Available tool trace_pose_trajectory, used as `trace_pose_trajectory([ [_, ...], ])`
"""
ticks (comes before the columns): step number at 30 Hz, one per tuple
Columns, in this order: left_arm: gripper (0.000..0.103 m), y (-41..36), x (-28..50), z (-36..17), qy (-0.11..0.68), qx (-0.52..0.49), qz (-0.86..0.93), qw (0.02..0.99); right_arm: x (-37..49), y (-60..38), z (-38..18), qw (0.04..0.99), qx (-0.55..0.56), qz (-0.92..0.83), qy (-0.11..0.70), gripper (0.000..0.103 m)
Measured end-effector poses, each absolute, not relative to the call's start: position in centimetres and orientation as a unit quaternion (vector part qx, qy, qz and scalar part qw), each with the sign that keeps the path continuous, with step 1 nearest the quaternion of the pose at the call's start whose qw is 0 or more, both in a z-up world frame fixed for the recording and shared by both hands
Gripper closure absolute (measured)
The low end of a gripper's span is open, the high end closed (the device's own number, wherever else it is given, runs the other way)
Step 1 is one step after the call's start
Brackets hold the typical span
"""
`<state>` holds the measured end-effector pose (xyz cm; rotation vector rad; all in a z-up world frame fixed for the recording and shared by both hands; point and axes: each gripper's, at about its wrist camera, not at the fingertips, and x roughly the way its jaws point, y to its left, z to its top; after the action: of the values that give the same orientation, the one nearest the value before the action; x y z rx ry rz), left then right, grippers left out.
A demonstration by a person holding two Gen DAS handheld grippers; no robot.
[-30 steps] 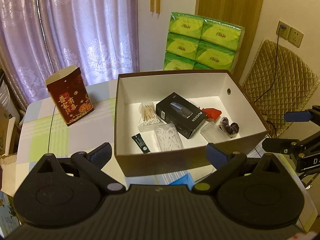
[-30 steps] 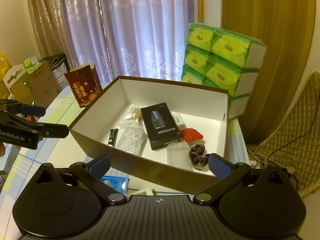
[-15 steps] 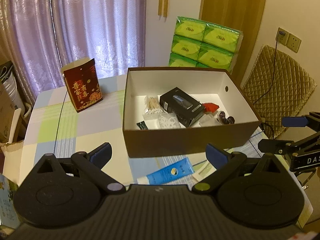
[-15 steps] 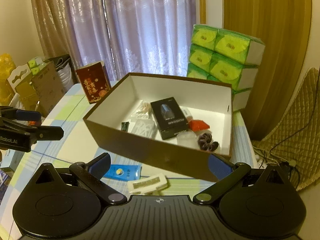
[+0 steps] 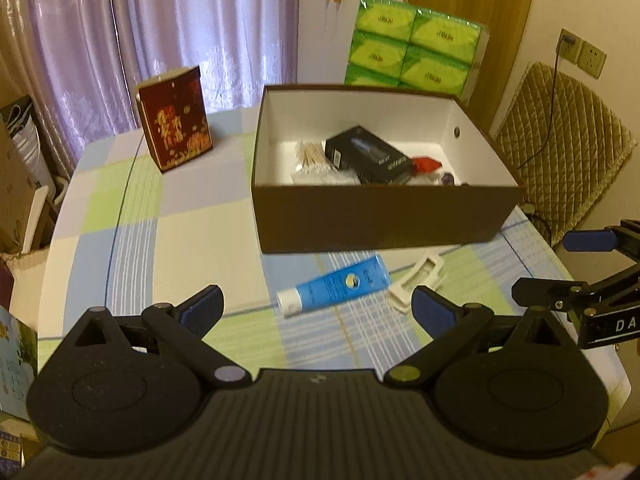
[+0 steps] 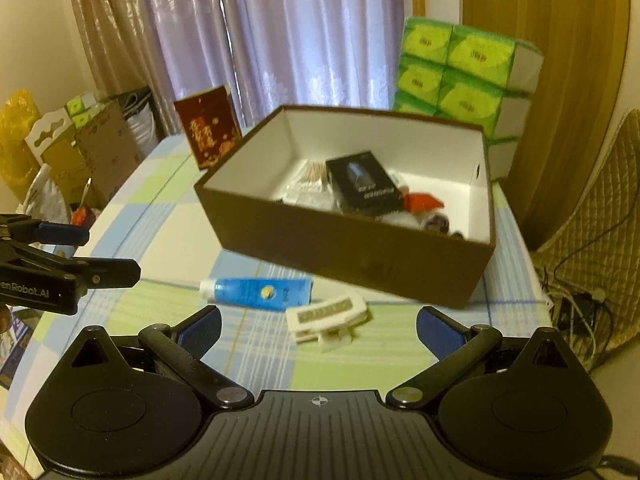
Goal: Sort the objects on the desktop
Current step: 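Withdraw both tools from the box toward the blue tube and white clip, then grasp the blue tube with the left tool while the right tool grasps the white hair clip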
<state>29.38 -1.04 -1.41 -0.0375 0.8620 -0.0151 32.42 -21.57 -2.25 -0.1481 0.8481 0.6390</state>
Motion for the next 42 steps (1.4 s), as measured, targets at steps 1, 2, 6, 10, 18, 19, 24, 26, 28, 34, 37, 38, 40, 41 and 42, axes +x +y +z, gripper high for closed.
trace_pose_trajectory([
  [1, 0.004, -1.1, 29.2, -1.6, 0.42, -0.018, -0.008, 0.908, 32.3, -21.6, -2.5, 0.858, -0.069, 0.304, 0.408, 0.002],
  [2, 0.004, -1.1, 29.1, -1.7, 0.421, -0.018, -0.008, 0.907, 32.3, -21.7, -2.7, 0.857, -0.068, 0.302, 0.412, 0.002],
  [6, 0.004, -1.1, 28.6, -2.1, 0.426, -0.017, -0.004, 0.904, 32.0, -22.0, -3.4, 0.854, -0.062, 0.297, 0.423, 0.002],
  [10, 0.004, -1.0, 28.3, -2.9, 0.436, -0.02, 0.003, 0.9, 31.8, -22.1, -4.1, 0.849, -0.059, 0.295, 0.434, 0.002],
  [18, 0.004, -0.9, 28.2, -4.5, 0.455, -0.019, 0.011, 0.89, 31.7, -21.6, -6.1, 0.839, -0.065, 0.29, 0.456, 0.002],
  [19, 0.004, -0.9, 28.2, -4.7, 0.457, -0.02, 0.011, 0.889, 31.8, -21.6, -6.3, 0.837, -0.066, 0.29, 0.46, 0.002],
  [24, 0.004, -0.5, 28.3, -5.7, 0.468, -0.024, 0.015, 0.883, 31.9, -21.2, -7.5, 0.83, -0.074, 0.291, 0.47, 0.002],
  [26, 0.004, -0.4, 28.4, -6.1, 0.472, -0.025, 0.017, 0.881, 32.0, -21.1, -8.0, 0.828, -0.075, 0.291, 0.474, 0.002],
  [28, 0.004, -0.4, 28.5, -6.4, 0.475, -0.026, 0.017, 0.879, 32.1, -21.0, -8.3, 0.826, -0.077, 0.291, 0.476, 0.002],
  [34, 0.004, -0.4, 29.0, -7.5, 0.487, -0.027, 0.02, 0.873, 32.5, -20.7, -9.4, 0.821, -0.083, 0.291, 0.485, 0.002],
  [37, 0.004, -0.3, 29.2, -7.9, 0.492, -0.026, 0.021, 0.87, 32.6, -20.7, -9.8, 0.819, -0.083, 0.29, 0.488, 0.002],
  [38, 0.004, -0.3, 29.2, -8.1, 0.493, -0.026, 0.021, 0.869, 32.7, -20.7, -10.0, 0.819, -0.083, 0.29, 0.489, 0.002],
  [40, 0.004, -0.3, 29.4, -8.3, 0.495, -0.026, 0.021, 0.868, 32.8, -20.7, -10.2, 0.818, -0.082, 0.29, 0.491, 0.002],
  [41, 0.004, -0.2, 29.5, -8.4, 0.496, -0.026, 0.021, 0.868, 32.8, -20.7, -10.4, 0.817, -0.082, 0.29, 0.492, 0.002],
  [42, 0.004, -0.2, 29.6, -8.5, 0.497, -0.026, 0.021, 0.867, 32.9, -20.7, -10.5, 0.817, -0.081, 0.29, 0.492, 0.002],
])
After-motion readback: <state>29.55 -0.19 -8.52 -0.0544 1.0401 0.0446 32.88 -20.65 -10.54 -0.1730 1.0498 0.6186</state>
